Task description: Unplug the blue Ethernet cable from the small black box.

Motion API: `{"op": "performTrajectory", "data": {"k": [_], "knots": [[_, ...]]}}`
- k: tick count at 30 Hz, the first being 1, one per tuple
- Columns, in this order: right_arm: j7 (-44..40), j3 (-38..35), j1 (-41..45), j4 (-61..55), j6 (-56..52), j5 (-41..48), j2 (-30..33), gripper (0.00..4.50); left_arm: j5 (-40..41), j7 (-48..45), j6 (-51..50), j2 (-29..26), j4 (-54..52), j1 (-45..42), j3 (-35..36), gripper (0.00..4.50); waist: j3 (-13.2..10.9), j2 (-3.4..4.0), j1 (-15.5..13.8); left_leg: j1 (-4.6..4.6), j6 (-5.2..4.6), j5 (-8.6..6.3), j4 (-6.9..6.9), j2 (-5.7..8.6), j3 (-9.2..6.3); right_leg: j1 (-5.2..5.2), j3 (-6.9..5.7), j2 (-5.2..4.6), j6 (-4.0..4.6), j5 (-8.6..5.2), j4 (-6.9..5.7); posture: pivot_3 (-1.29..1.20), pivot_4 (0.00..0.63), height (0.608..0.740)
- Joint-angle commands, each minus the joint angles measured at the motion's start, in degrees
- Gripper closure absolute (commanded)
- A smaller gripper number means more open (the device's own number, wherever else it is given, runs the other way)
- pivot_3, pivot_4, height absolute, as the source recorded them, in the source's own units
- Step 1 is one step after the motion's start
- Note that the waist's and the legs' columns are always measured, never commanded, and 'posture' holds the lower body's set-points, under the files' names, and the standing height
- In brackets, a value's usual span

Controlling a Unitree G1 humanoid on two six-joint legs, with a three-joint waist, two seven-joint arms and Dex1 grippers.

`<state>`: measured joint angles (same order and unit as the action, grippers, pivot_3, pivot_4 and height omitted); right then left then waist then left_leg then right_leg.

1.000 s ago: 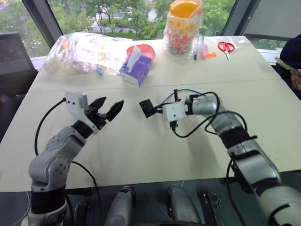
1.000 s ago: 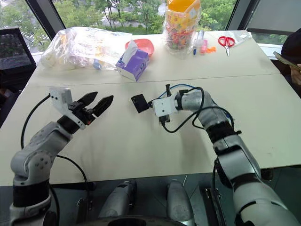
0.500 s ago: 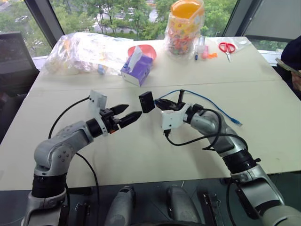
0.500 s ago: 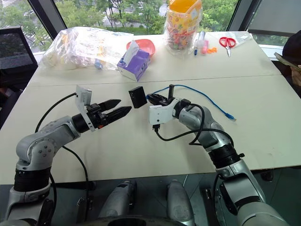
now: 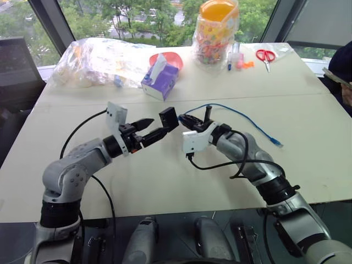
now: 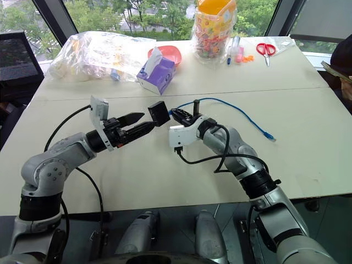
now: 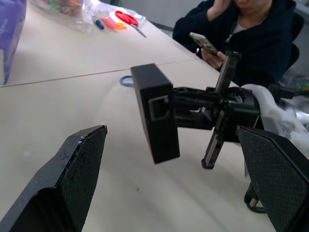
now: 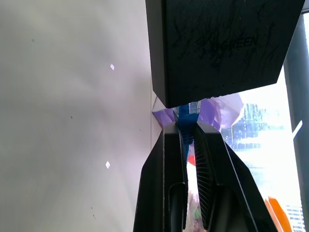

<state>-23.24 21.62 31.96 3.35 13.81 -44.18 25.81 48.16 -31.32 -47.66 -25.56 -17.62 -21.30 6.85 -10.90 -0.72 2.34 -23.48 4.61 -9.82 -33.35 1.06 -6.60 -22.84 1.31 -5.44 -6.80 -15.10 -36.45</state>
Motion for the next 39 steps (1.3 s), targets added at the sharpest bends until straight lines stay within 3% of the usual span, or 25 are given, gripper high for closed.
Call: {"op": "performTrajectory", "data": {"k": [1, 3, 10, 17, 20, 24, 30, 35, 39], "knots": [[0.47, -0.51, 0.02, -3.48, -0.07, 0.58, -0.05, 4.50, -1.88, -0.57, 2.24, 0.40, 0.41, -1.43, -0.99, 0.54, 0.00, 0.00, 0.00, 0.00, 0.00, 0.00, 0.00, 0.00, 0.00, 0.00, 0.00, 0.00, 0.00, 0.00, 0.00, 0.00, 0.150, 0.726], [0.34, -0.58, -0.36, -4.14, 0.04, 0.88, 0.40, 4.50, -2.20, -0.72, 2.56, 1.06, 1.03, -1.80, -1.43, 1.13, 0.00, 0.00, 0.00, 0.00, 0.00, 0.00, 0.00, 0.00, 0.00, 0.01, 0.00, 0.00, 0.00, 0.00, 0.01, 0.00, 0.150, 0.726], [-0.15, -0.68, -1.43, -6.22, 0.31, 1.39, 1.18, 4.50, -3.99, -1.38, 2.63, 1.63, 2.13, -1.82, -2.82, 4.03, -0.01, -0.04, 0.02, 0.00, 0.00, 0.00, 0.00, 0.00, 0.00, 0.01, 0.00, 0.00, -0.01, 0.00, 0.02, 0.00, 0.150, 0.726], [-1.90, -0.89, -2.09, -7.64, -0.51, 2.53, 1.26, 4.50, -4.07, -1.68, 1.12, 0.80, 1.73, -1.60, -2.55, 4.07, -0.02, -0.05, 0.02, 0.00, 0.00, 0.00, -0.02, 0.00, 0.00, 0.03, 0.00, 0.00, -0.01, 0.00, 0.02, 0.00, 0.150, 0.726], [-2.69, -1.68, -2.01, -7.99, -0.48, 4.51, 1.20, 3.34, -4.01, -2.05, 0.73, 0.38, 1.51, -1.38, -2.48, 4.07, -0.02, -0.05, 0.02, 0.00, 0.00, 0.00, -0.01, 0.00, 0.00, 0.03, 0.00, 0.00, -0.01, 0.00, 0.02, 0.00, 0.150, 0.726], [-5.53, -3.11, -0.67, -7.42, -1.89, 8.78, 0.99, 1.32, -4.01, -3.13, 0.25, -0.63, 1.78, -1.43, -2.06, 4.07, -0.03, -0.06, 0.05, 0.00, 0.00, 0.00, -0.02, 0.00, 0.00, 0.03, 0.00, 0.00, -0.01, 0.00, 0.02, 0.00, 0.150, 0.726], [-30.51, -6.69, 1.02, -7.74, -12.34, 33.02, 6.17, 1.32, -3.54, -9.24, 0.97, -6.03, 2.42, -1.03, -0.82, 4.07, -0.06, -0.10, 0.00, 0.00, -0.01, 0.00, -0.02, 0.00, -0.01, 0.06, -0.01, 0.00, -0.01, 0.00, 0.04, 0.00, 0.150, 0.726], [-47.76, -11.55, 5.52, -10.53, -34.97, 54.77, 10.49, 1.32, 1.12, -19.53, 0.40, -11.72, 1.45, -1.54, 1.61, 4.07, -0.16, -0.15, 0.16, -0.01, -0.03, -0.01, -0.01, -0.01, -0.02, 0.08, -0.03, -0.01, 0.00, -0.01, 0.11, 0.00, 0.150, 0.726], [-51.76, -15.18, 11.51, -8.95, -52.09, 67.65, 10.14, 1.32, 4.09, -24.91, -0.55, -14.76, 1.23, -2.62, 2.33, 4.07, -0.17, -0.14, 0.18, 0.00, -0.03, -0.02, 0.03, -0.04, -0.02, 0.04, -0.05, 0.00, 0.02, -0.01, 0.10, 0.00, 0.150, 0.726]]}}
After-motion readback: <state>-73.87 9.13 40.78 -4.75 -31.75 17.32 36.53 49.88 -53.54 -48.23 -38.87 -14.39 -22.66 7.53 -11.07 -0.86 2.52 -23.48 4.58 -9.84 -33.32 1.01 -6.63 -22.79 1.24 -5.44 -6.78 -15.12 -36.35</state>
